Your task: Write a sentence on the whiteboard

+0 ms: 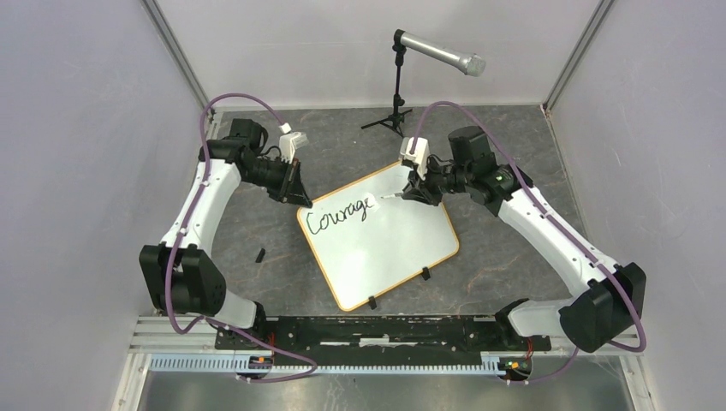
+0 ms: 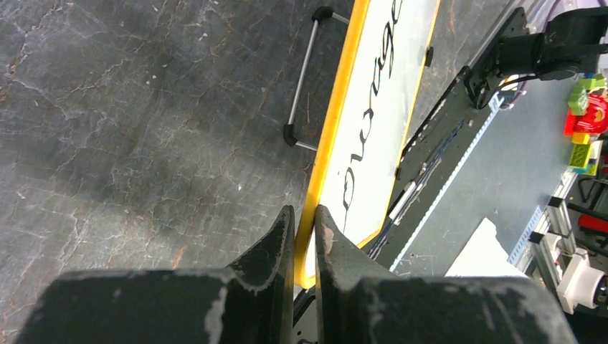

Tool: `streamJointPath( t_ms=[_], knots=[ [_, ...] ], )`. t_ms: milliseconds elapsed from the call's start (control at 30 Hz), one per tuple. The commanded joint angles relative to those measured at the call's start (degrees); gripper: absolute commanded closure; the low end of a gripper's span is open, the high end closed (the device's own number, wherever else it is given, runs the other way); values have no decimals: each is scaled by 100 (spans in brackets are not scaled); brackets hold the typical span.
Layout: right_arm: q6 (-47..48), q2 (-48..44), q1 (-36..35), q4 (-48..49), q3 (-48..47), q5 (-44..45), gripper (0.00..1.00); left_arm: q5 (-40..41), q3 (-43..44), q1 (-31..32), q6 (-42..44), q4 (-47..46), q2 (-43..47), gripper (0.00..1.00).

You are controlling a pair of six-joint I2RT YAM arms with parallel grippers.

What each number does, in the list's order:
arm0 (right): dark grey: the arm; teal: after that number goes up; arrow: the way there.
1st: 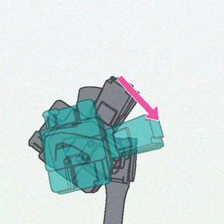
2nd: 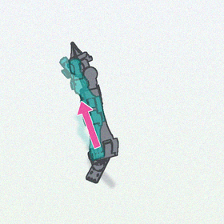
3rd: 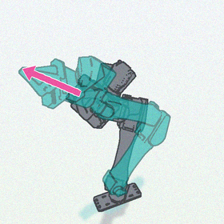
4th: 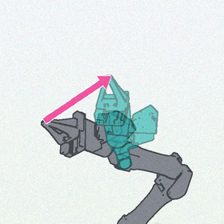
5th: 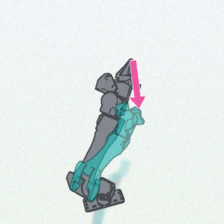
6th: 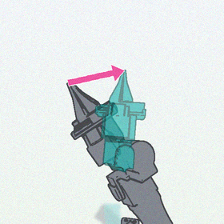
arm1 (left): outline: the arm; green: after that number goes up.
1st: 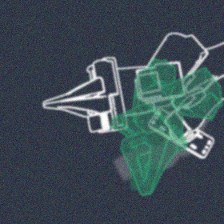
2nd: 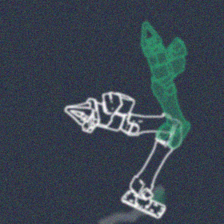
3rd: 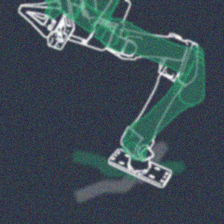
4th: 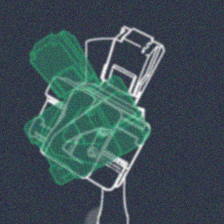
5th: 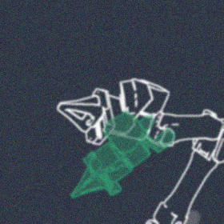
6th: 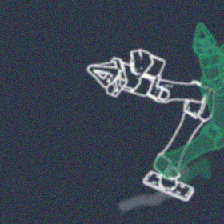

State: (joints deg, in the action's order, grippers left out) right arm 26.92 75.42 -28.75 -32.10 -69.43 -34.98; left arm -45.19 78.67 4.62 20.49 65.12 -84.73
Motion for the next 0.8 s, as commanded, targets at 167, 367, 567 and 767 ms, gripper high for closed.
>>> streamJointPath(
  t_ms=[167,367,567,767],
  knots=[
    [86,-165,89,-59,-256,-272,100,576,263,47,19,-60,-3,91],
    [77,-153,115,-49,-232,-336,100,482,281,50,-84,-59,109,81],
    [66,-159,133,-59,-215,-369,100,373,193,48,-162,-60,201,67],
    [68,-182,183,-51,-142,-421,100,325,113,53,-172,-60,256,55]
  ],
)
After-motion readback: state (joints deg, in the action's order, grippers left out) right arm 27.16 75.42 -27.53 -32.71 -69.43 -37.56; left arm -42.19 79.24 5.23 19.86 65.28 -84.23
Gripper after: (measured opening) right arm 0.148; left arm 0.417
